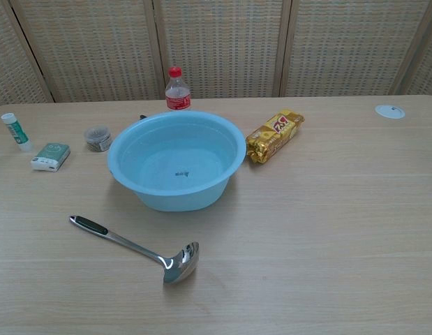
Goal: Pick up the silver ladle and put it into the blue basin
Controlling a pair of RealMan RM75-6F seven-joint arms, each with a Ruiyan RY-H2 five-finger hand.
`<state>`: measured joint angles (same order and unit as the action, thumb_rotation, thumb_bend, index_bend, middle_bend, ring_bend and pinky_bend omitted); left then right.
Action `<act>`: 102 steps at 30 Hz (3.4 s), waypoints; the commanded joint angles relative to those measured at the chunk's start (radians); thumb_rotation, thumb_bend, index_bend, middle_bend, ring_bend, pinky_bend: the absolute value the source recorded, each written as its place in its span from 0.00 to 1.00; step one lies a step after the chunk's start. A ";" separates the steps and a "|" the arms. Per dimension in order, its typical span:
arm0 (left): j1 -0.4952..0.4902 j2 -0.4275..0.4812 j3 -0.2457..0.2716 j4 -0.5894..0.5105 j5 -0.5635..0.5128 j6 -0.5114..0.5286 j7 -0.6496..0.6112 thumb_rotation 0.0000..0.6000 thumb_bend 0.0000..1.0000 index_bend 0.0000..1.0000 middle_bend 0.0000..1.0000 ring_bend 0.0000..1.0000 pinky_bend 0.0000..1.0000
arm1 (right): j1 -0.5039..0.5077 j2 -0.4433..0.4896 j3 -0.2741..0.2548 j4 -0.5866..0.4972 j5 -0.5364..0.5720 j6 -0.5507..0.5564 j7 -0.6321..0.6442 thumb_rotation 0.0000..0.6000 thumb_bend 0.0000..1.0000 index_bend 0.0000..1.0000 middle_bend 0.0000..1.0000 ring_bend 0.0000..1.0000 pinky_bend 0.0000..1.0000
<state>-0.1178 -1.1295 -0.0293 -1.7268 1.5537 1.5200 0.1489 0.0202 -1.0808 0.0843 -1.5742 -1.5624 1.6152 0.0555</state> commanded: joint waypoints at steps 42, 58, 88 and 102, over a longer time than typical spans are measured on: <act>-0.357 -0.275 0.026 0.455 0.000 -0.593 -0.090 1.00 0.08 0.19 1.00 0.98 1.00 | 0.019 -0.001 0.007 0.002 0.039 -0.055 0.011 1.00 0.00 0.00 0.00 0.00 0.00; -0.455 -0.375 0.000 0.518 -0.019 -0.651 -0.059 1.00 0.28 0.35 1.00 0.98 1.00 | 0.024 0.006 0.008 0.005 0.048 -0.069 0.033 1.00 0.00 0.00 0.00 0.00 0.00; -0.532 -0.484 0.012 0.577 -0.107 -0.729 0.056 1.00 0.37 0.46 1.00 0.98 1.00 | 0.029 0.024 0.000 -0.002 0.052 -0.091 0.069 1.00 0.00 0.00 0.00 0.00 0.00; -0.541 -0.522 0.026 0.601 -0.127 -0.727 0.077 1.00 0.37 0.46 1.00 0.98 1.00 | 0.029 0.028 -0.001 -0.003 0.052 -0.093 0.076 1.00 0.00 0.00 0.00 0.00 0.00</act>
<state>-0.6583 -1.6504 -0.0039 -1.1264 1.4274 0.7932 0.2259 0.0493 -1.0531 0.0830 -1.5771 -1.5104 1.5227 0.1319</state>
